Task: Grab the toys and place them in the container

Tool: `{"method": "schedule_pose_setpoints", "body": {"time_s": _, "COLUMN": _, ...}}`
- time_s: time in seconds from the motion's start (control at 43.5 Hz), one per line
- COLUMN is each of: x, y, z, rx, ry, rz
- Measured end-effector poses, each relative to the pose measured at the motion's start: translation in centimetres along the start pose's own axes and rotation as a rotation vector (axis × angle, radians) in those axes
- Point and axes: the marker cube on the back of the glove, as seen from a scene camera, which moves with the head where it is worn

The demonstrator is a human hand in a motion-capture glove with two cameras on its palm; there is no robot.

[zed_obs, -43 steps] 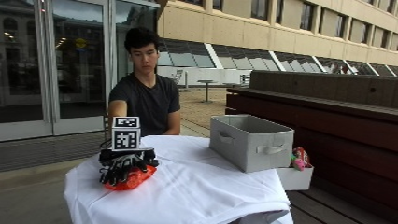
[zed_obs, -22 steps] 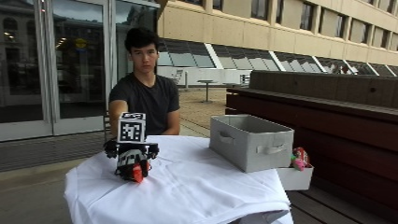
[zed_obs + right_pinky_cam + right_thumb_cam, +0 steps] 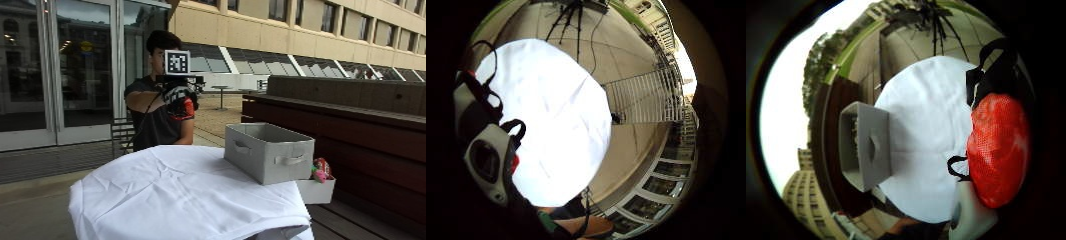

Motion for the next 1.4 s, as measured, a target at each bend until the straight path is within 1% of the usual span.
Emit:
{"method": "schedule_pose_setpoints", "body": {"time_s": 0.115, "x": -4.5, "y": 0.8, "z": -6.3, "rx": 0.086, "ry": 0.008, "rz": -0.060}}
{"method": "schedule_pose_setpoints", "body": {"time_s": 0.253, "x": -12.0, "y": 4.2, "z": -13.4, "rx": 0.121, "ry": -0.017, "rz": -0.150}}
{"method": "schedule_pose_setpoints", "body": {"time_s": 0.322, "x": -15.2, "y": 5.1, "z": -15.2, "rx": 0.146, "ry": -0.037, "rz": -0.179}}
{"method": "schedule_pose_setpoints", "body": {"time_s": 0.437, "x": -21.6, "y": 6.7, "z": -16.7, "rx": 0.183, "ry": -0.063, "rz": -0.254}}
{"method": "schedule_pose_setpoints", "body": {"time_s": 0.621, "x": -28.3, "y": 9.4, "z": -16.0, "rx": 0.149, "ry": -0.078, "rz": -0.345}}
{"method": "schedule_pose_setpoints", "body": {"time_s": 0.713, "x": -31.1, "y": 10.4, "z": -14.6, "rx": 0.126, "ry": -0.096, "rz": -0.379}}
{"method": "schedule_pose_setpoints", "body": {"time_s": 0.828, "x": -34.4, "y": 11.9, "z": -12.5, "rx": 0.135, "ry": -0.064, "rz": -0.421}}
{"method": "schedule_pose_setpoints", "body": {"time_s": 0.92, "x": -35.9, "y": 12.6, "z": -10.6, "rx": 0.082, "ry": -0.040, "rz": -0.423}}
{"method": "schedule_pose_setpoints", "body": {"time_s": 0.989, "x": -36.1, "y": 12.2, "z": -9.3, "rx": 0.019, "ry": -0.046, "rz": -0.423}}
{"method": "schedule_pose_setpoints", "body": {"time_s": 1.058, "x": -35.3, "y": 10.5, "z": -8.0, "rx": -0.033, "ry": -0.032, "rz": -0.431}}
{"method": "schedule_pose_setpoints", "body": {"time_s": 1.15, "x": -34.5, "y": 9.5, "z": -7.1, "rx": -0.068, "ry": -0.007, "rz": -0.447}}
{"method": "schedule_pose_setpoints", "body": {"time_s": 1.288, "x": -33.8, "y": 10.9, "z": -7.9, "rx": -0.043, "ry": 0.036, "rz": -0.452}}
{"method": "schedule_pose_setpoints", "body": {"time_s": 1.403, "x": -31.0, "y": 11.5, "z": -9.0, "rx": 0.005, "ry": 0.078, "rz": -0.425}}
